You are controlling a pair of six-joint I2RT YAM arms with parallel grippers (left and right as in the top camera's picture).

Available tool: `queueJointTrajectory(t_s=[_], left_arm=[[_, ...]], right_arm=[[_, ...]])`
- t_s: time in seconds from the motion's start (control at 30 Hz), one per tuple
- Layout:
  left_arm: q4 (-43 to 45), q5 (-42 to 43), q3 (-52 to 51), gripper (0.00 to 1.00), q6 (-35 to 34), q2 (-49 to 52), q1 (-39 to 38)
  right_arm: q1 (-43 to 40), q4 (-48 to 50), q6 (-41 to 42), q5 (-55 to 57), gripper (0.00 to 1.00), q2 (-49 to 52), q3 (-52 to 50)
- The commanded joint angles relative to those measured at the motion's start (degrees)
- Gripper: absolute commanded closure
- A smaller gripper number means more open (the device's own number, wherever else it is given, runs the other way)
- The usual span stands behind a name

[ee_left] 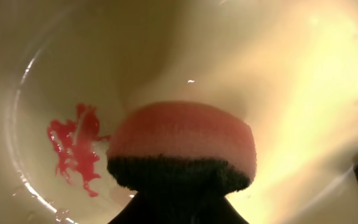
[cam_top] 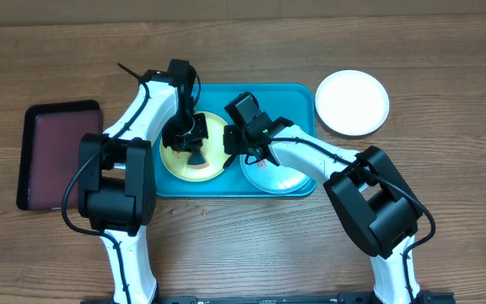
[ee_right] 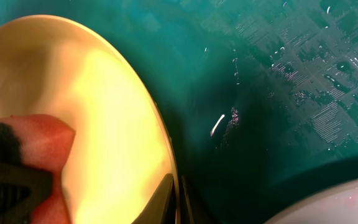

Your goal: Clean dirty plates on tray and stack at the side

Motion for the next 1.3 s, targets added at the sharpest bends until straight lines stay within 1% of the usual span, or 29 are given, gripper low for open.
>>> queueJointTrajectory(t_s=[0.0, 0.03, 0.17, 0.2, 0.27, 0.3, 0.53, 0.57, 0.63, 0.67, 0.7, 0.93, 1.13, 1.27], left_arm=[[-0.68, -1.01, 1.38, 0.76, 0.5, 1.29, 0.37], [-0.85, -1.01, 1.38, 0.72, 0.52, 1.29, 0.37], [-1.16, -1.01, 1.38, 0.72, 0.85, 1.29, 0.37], [-1.16, -1.05, 1.38, 0.73, 1.01, 1.29, 0.37], [-1.18, -1.2, 1.55, 0.84, 1.36, 1.29, 0.37], [-1.18, -1.25, 1.66, 0.87, 1.36, 1.29, 0.37], [-3.15, -2.56, 4.33, 0.85, 1.38, 1.29, 0.37], [-3.5, -2.54, 4.72, 0.86, 1.38, 1.29, 0.37], [-3.78, -2.54, 5.2, 0.91, 1.38, 1.29, 0.37], [-3.76, -2.54, 5.18, 0.95, 1.38, 1.29, 0.37], [-3.76, -2.54, 5.18, 0.96, 1.36, 1.29, 0.37], [-2.27, -2.54, 3.65, 0.96, 1.29, 1.42, 0.31], [2.12, -2.91, 1.84, 0.96, 1.07, 1.42, 0.31], [5.29, -5.31, 1.6, 0.96, -0.81, 1.42, 0.59]], right_arm=[[-0.09, 0.48, 0.35, -0.24, 0.95, -0.02, -0.04], [-0.09, 0.52, 0.35, -0.24, 0.95, -0.02, -0.04], [-0.09, 0.55, 0.35, -0.24, 0.95, -0.02, -0.04], [-0.09, 0.57, 0.35, -0.24, 0.95, -0.02, -0.04], [-0.09, 0.57, 0.35, -0.24, 0.95, -0.02, -0.04], [-0.09, 0.57, 0.35, -0.26, 0.95, -0.02, -0.04], [-0.09, 0.74, 0.33, -0.24, 0.95, -0.02, -0.04], [-0.09, 0.79, 0.33, -0.24, 0.95, -0.02, -0.04], [-0.09, 0.9, 0.33, -0.24, 0.95, -0.02, -0.04], [-0.09, 0.96, 0.33, -0.24, 0.95, -0.02, -0.04], [-0.09, 1.01, 0.33, -0.24, 0.95, -0.02, -0.04], [-0.09, 1.22, 0.33, -0.24, 0.95, -0.02, -0.04], [-0.09, 1.2, 0.22, -0.24, 0.95, -0.02, -0.04], [-0.09, 1.18, 0.15, -0.24, 0.95, -0.02, -0.04]])
